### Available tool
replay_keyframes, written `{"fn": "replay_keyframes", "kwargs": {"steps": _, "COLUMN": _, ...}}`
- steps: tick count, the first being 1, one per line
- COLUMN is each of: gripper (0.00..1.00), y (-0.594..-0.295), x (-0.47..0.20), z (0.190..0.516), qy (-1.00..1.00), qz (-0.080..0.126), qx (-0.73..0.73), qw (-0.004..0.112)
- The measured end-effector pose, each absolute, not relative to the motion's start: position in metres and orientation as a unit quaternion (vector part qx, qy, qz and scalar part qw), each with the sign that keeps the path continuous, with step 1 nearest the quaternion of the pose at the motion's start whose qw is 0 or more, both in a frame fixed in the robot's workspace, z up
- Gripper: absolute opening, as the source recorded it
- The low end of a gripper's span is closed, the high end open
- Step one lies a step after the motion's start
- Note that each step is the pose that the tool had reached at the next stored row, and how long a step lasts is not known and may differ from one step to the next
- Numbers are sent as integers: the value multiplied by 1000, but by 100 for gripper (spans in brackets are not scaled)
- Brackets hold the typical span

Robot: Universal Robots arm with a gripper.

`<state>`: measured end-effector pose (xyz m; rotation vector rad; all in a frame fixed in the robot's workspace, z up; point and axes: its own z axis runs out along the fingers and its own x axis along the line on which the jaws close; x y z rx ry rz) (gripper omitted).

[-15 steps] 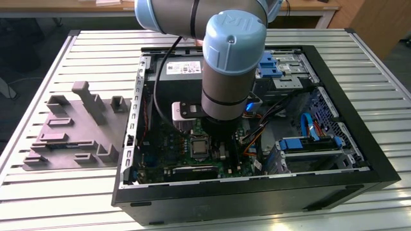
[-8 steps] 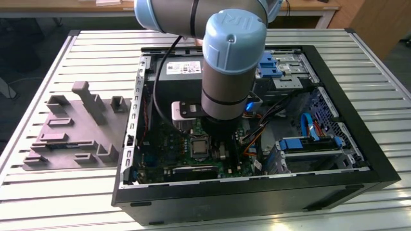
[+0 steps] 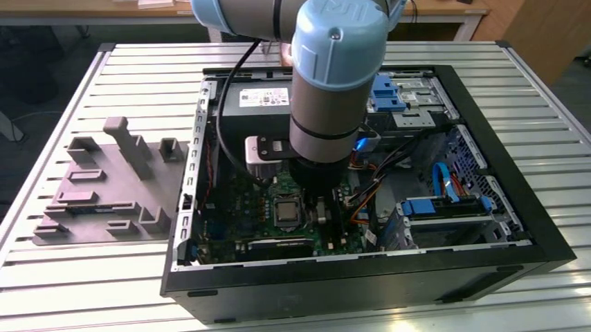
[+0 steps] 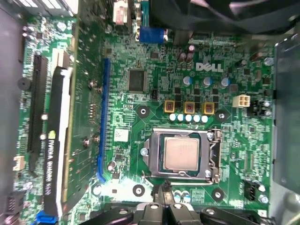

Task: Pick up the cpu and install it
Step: 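Install the first cpu locking lever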

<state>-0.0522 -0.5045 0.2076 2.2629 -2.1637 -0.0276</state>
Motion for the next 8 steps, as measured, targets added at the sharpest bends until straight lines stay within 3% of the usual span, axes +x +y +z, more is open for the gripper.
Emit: {"fn": "replay_keyframes", "kwargs": {"steps": 8, "gripper": 11, "y": -504, "x": -52, "z": 208, "qy": -691, "qz": -9, "qx": 723, "qw": 5}}
